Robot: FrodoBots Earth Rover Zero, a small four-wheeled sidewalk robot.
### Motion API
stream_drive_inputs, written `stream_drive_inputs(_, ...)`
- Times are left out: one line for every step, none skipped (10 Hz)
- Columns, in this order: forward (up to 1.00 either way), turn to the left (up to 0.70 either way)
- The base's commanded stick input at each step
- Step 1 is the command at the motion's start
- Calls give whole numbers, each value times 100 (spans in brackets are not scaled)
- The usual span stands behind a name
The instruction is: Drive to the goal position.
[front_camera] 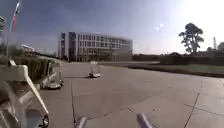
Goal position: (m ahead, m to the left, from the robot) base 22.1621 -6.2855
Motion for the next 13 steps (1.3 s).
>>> stream_drive_inputs(70,0)
stream_drive_inputs(70,0)
stream_drive_inputs(70,0)
stream_drive_inputs(70,0)
stream_drive_inputs(70,0)
stream_drive_inputs(70,0)
stream_drive_inputs(70,0)
stream_drive_inputs(70,8)
stream_drive_inputs(70,28)
stream_drive_inputs(70,35)
stream_drive_inputs(70,35)
stream_drive_inputs(70,35)
stream_drive_inputs(70,35)
